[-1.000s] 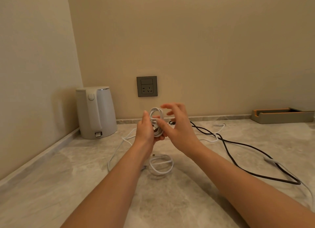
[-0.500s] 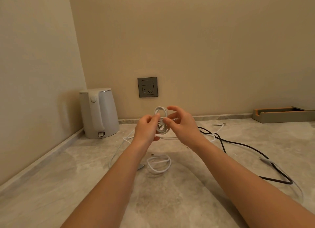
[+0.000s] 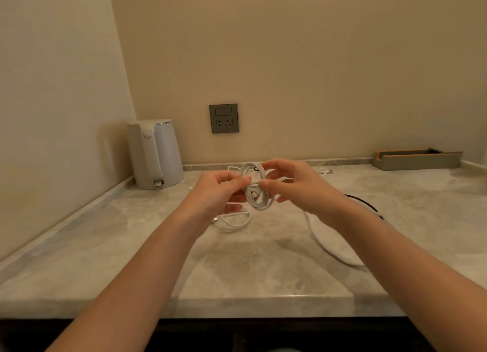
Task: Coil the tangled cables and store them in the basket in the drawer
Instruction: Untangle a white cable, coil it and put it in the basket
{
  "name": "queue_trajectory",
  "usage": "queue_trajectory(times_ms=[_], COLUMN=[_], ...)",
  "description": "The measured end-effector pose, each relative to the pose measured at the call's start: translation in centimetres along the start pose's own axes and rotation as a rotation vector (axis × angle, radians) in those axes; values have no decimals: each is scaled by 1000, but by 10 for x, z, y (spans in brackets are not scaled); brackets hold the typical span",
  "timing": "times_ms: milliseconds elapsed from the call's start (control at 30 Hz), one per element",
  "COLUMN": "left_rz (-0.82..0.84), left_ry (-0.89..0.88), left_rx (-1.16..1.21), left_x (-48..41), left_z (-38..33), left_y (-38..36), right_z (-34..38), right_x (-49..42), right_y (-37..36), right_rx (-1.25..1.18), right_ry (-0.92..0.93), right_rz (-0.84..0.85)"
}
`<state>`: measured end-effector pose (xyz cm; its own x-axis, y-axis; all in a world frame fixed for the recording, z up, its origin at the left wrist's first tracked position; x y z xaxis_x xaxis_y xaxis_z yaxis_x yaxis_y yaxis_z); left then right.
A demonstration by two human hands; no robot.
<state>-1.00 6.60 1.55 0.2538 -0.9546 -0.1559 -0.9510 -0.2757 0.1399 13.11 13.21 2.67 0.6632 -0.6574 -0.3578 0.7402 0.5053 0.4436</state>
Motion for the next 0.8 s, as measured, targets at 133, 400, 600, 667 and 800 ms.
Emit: queue_trajectory(times_ms=[133, 400, 600, 667, 800], left_rz=[47, 215, 385, 435, 528], left_ry=[14, 82, 189, 214, 285], left_rx=[-30, -50, -34, -45, -69], left_x=[36, 102, 135, 141, 157], left_z=[-2, 8, 36, 48, 83], left_y=[-21, -79, -134, -152, -197], right_z=[4, 0, -27, -40, -71], right_x=[41, 129, 194, 212, 259], right_y=[7, 24, 43, 49, 60], right_rx=[-43, 81, 136, 147, 154], right_ry=[-38, -66, -153, -190, -297], right_rz=[-11, -3, 82, 115, 165])
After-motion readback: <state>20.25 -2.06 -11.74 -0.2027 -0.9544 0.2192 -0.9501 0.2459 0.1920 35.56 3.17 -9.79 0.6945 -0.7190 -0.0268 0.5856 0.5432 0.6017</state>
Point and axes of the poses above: each hand's wrist, its own x-axis away from the middle knuckle, its own y-axis out of the back of the hand, z = x × y, the point moved 4 cm from there along -x, towards the middle knuckle, and after that the axes turned 5 degrees about z, right-handed, at the moved point
